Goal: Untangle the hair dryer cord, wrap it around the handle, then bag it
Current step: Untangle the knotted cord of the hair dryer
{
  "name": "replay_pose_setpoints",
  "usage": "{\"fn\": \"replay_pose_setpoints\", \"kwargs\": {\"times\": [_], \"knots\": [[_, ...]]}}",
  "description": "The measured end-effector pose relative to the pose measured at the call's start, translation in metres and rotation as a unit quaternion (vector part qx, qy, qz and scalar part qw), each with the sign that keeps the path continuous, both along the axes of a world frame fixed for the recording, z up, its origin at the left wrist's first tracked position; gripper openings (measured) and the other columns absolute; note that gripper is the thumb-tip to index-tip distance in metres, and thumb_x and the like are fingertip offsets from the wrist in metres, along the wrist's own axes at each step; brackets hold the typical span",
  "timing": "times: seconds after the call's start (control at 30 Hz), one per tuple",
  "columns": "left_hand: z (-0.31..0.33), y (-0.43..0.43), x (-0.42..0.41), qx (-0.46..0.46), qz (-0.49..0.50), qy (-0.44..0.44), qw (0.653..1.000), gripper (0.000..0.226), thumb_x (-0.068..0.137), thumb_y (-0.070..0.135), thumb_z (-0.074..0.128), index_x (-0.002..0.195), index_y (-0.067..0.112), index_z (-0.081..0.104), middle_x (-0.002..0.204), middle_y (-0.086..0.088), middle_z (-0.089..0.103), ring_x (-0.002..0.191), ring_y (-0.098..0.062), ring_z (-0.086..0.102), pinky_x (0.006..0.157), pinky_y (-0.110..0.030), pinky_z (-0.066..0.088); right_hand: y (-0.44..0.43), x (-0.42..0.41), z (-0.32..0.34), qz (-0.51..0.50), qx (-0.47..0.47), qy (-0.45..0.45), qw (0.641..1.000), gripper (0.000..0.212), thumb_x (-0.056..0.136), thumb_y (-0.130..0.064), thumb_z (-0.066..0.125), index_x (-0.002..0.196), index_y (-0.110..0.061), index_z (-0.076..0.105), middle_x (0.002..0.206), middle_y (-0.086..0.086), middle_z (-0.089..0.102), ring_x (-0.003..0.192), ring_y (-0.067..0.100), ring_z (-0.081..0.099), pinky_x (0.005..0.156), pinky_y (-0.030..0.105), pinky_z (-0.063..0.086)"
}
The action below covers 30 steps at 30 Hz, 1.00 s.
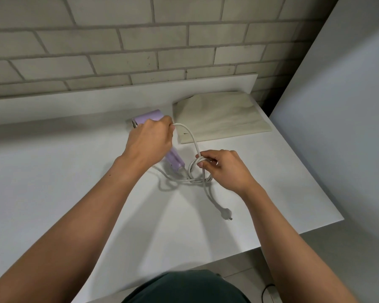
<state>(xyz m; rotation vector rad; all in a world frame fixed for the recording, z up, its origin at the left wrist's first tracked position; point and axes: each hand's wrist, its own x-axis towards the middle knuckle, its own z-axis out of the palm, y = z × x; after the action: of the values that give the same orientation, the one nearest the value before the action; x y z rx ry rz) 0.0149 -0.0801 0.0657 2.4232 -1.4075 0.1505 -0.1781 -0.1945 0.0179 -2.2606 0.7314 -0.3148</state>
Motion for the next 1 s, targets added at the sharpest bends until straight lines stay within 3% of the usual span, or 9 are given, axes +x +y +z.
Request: {"fn": "replay_pose_setpoints", "kwargs": {"times": [0.1,0.17,0.27,0.37,0.47,0.67,0.8,0.9,1.0], "knots": [[-0.004,0.001,-0.001,-0.015,-0.088,0.005,0.996,0.043,0.101,0.022,0.055,0.144,0.021,0.05,0.136,-0.01,0.06,0.119,-0.038,0.058,0.091,-0.048,0.053,0.001,0.0,0.0,0.01,-0.022,0.006,1.0,0.015,0.099,-0.024,0.062,0.107,-0.022,0.075,0.081,0.004,0.072,0.08,0.024,0.059,0.08,0.041,0.052],[-0.004,-0.002,0.0,0.018,-0.192,-0.057,0.979,0.049,0.097,0.025,0.065,0.145,0.023,0.055,0.146,-0.008,0.055,0.129,-0.033,0.053,0.105,-0.046,0.043,0.002,-0.001,0.003,0.01,-0.031,0.002,0.999,0.018,0.1,-0.024,0.062,0.111,-0.025,0.076,0.086,0.002,0.073,0.086,0.023,0.06,0.083,0.04,0.051],[-0.002,-0.006,-0.006,0.094,-0.232,-0.098,0.963,0.031,0.101,0.035,0.059,0.129,0.026,0.069,0.125,-0.001,0.067,0.116,-0.029,0.06,0.098,-0.04,0.044,0.001,-0.001,0.007,0.003,-0.047,-0.01,0.999,0.018,0.1,-0.025,0.061,0.111,-0.025,0.075,0.083,0.003,0.071,0.085,0.023,0.057,0.082,0.039,0.049],[-0.002,-0.006,-0.012,0.106,-0.161,-0.087,0.977,0.032,0.107,0.045,0.042,0.115,0.029,0.068,0.107,0.006,0.069,0.103,-0.025,0.064,0.075,-0.036,0.046,0.001,-0.003,0.007,-0.011,-0.038,-0.026,0.999,0.016,0.1,-0.023,0.062,0.107,-0.022,0.076,0.074,0.003,0.066,0.079,0.024,0.055,0.075,0.033,0.046],[-0.002,-0.001,-0.012,0.066,-0.074,-0.055,0.994,0.039,0.108,0.048,0.033,0.107,0.023,0.063,0.097,0.0,0.071,0.094,-0.035,0.066,0.065,-0.036,0.043,0.001,-0.006,-0.001,-0.034,-0.025,-0.02,0.999,0.02,0.1,-0.027,0.064,0.116,-0.024,0.076,0.071,-0.011,0.062,0.08,0.015,0.058,0.076,0.027,0.045],[-0.011,0.004,-0.015,0.063,-0.04,0.006,0.997,0.034,0.108,0.038,0.036,0.115,0.02,0.063,0.104,-0.008,0.07,0.099,-0.039,0.064,0.072,-0.04,0.05,0.002,-0.006,-0.016,-0.026,-0.027,0.0,0.999,0.018,0.098,-0.03,0.063,0.111,-0.029,0.075,0.065,-0.025,0.057,0.075,0.01,0.053,0.072,0.028,0.043],[-0.013,0.006,-0.014,0.009,-0.163,-0.004,0.987,0.043,0.101,0.029,0.059,0.143,0.024,0.056,0.133,-0.002,0.062,0.119,-0.03,0.057,0.093,-0.043,0.047,0.006,-0.007,-0.013,-0.011,-0.03,-0.005,0.999,0.02,0.099,-0.026,0.064,0.116,-0.024,0.075,0.07,-0.025,0.058,0.079,0.011,0.054,0.075,0.026,0.042],[-0.018,0.002,-0.014,0.044,-0.264,-0.089,0.959,0.032,0.095,0.034,0.068,0.125,0.024,0.071,0.112,-0.001,0.071,0.105,-0.029,0.064,0.09,-0.043,0.048,0.007,-0.006,-0.006,-0.008,-0.025,-0.024,0.999,0.018,0.099,-0.023,0.065,0.113,-0.021,0.076,0.07,-0.02,0.06,0.077,0.009,0.056,0.072,0.023,0.042],[-0.013,0.003,-0.012,0.027,-0.209,-0.078,0.974,0.024,0.103,0.037,0.055,0.111,0.024,0.073,0.097,0.0,0.069,0.093,-0.032,0.067,0.073,-0.04,0.047,0.005,-0.009,-0.006,-0.034,0.007,-0.031,0.999,0.017,0.097,-0.025,0.068,0.112,-0.025,0.078,0.068,-0.026,0.063,0.081,-0.001,0.059,0.07,0.011,0.042]]}}
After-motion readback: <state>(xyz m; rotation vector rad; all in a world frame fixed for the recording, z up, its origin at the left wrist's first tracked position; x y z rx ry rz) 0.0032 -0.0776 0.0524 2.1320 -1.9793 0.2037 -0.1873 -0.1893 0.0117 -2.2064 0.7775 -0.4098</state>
